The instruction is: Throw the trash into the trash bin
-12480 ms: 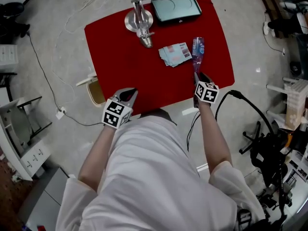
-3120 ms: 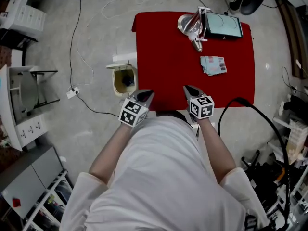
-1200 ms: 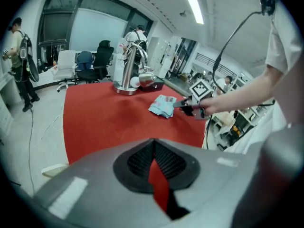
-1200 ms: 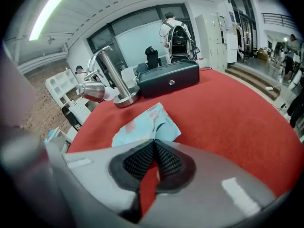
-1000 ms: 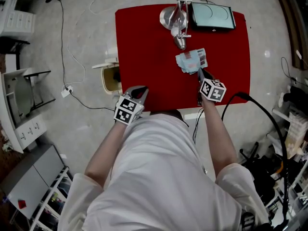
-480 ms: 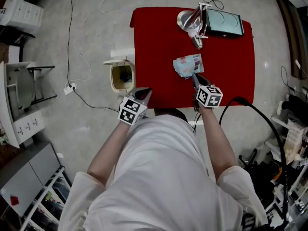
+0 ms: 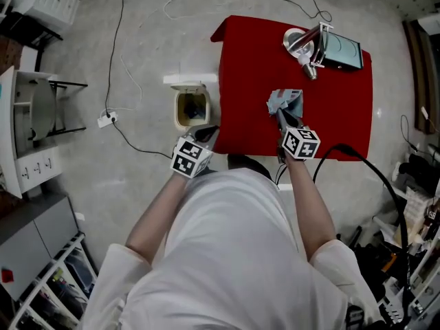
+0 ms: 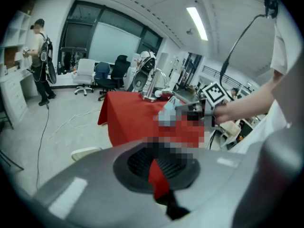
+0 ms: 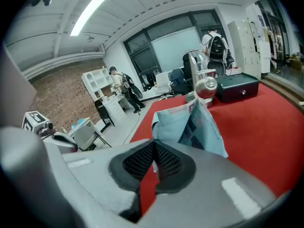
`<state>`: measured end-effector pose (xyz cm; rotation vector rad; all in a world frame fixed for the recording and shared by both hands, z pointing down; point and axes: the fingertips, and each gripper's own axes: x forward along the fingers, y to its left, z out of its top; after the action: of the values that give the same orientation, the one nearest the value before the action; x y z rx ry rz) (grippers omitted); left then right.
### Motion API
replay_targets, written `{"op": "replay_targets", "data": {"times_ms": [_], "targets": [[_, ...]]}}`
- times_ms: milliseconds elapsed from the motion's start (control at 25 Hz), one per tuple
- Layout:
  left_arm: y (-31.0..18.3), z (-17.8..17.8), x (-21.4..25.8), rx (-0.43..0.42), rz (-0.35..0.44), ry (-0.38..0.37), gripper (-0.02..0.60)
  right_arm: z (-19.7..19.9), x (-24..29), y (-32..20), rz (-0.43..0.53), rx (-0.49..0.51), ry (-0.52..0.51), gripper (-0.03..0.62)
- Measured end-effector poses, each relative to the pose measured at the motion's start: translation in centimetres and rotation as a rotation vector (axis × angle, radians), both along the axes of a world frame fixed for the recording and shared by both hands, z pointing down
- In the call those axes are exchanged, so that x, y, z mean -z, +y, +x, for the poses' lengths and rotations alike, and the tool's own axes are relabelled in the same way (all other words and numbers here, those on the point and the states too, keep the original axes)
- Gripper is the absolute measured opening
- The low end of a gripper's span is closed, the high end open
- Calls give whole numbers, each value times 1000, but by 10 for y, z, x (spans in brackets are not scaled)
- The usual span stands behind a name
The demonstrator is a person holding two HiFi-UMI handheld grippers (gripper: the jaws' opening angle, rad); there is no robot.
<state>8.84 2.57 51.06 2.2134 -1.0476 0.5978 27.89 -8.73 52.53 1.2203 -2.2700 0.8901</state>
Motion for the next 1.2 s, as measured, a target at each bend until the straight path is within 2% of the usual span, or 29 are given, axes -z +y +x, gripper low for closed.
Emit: {"op": "replay_targets", "data": {"times_ms": [400,760,1040,1200], "targets": [[24,-71,5,67,5,7,5,-111,18,21,38,139,-28,0],[46,-133,2,131,-7,-1,5,-218,14,63,25,331,-63,0],[67,-175,-8,163,-29,-4,5,-280,5,87,4,407,-86,0],[74,-192,-15,170,-44,-1,4,-303,-8,94,-23,421,-86,0]]}}
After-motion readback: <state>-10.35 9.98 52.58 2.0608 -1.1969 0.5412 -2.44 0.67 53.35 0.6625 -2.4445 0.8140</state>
